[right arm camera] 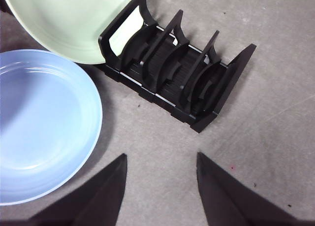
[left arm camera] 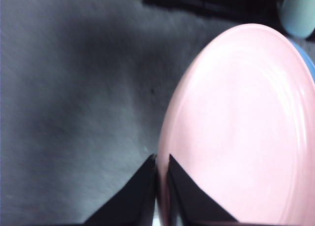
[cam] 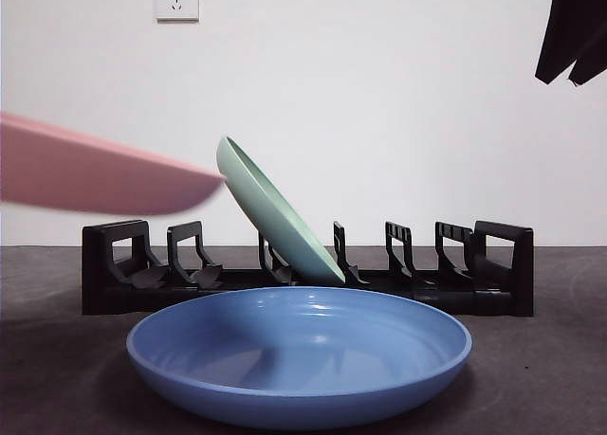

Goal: Place the plate

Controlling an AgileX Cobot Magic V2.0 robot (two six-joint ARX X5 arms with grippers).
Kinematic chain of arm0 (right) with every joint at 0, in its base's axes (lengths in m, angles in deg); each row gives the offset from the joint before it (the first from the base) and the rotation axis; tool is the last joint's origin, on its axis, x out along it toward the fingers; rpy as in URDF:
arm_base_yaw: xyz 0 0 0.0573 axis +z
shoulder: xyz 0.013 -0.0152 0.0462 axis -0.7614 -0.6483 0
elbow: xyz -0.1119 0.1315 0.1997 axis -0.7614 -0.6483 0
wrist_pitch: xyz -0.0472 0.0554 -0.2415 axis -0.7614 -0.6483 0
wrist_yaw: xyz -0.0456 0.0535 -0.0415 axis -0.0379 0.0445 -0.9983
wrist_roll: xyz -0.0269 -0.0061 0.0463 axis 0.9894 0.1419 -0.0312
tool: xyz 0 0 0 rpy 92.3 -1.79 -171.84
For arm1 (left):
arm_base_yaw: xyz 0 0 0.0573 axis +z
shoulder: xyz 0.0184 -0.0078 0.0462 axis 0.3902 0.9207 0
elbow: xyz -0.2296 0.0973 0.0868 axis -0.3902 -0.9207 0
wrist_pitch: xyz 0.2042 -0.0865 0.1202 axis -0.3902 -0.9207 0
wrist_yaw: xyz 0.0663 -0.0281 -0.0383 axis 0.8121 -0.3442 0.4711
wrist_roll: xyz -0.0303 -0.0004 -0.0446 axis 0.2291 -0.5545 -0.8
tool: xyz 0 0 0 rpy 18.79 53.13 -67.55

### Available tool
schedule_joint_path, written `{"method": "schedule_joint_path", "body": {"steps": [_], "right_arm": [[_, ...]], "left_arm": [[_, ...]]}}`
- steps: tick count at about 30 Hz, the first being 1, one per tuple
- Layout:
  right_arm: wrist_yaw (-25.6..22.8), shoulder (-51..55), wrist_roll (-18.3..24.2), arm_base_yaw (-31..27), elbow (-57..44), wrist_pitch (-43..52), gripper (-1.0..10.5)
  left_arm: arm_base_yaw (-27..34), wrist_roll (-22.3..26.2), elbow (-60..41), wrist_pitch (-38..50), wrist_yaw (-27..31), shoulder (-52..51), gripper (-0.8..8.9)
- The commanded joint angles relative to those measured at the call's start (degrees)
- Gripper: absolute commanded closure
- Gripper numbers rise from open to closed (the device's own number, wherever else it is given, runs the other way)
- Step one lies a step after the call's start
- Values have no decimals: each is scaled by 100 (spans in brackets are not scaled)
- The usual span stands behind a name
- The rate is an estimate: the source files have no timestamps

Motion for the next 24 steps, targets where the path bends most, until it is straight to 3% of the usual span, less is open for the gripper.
{"method": "schedule_joint_path", "body": {"steps": [1, 5, 14, 24], "right_arm": [[9, -39, 26, 26, 63, 35, 727], [7, -39, 26, 26, 63, 4, 727], [4, -39, 28, 26, 63, 7, 727], [4, -39, 28, 26, 63, 7, 727]], "left_arm": [[-251, -640, -262, 369, -50, 50, 798], [-741, -1084, -586, 1021, -24, 330, 798], [-1600, -1423, -601, 2212, 269, 1720, 798], [-1812, -1497, -448, 3211, 422, 2983, 797]]}}
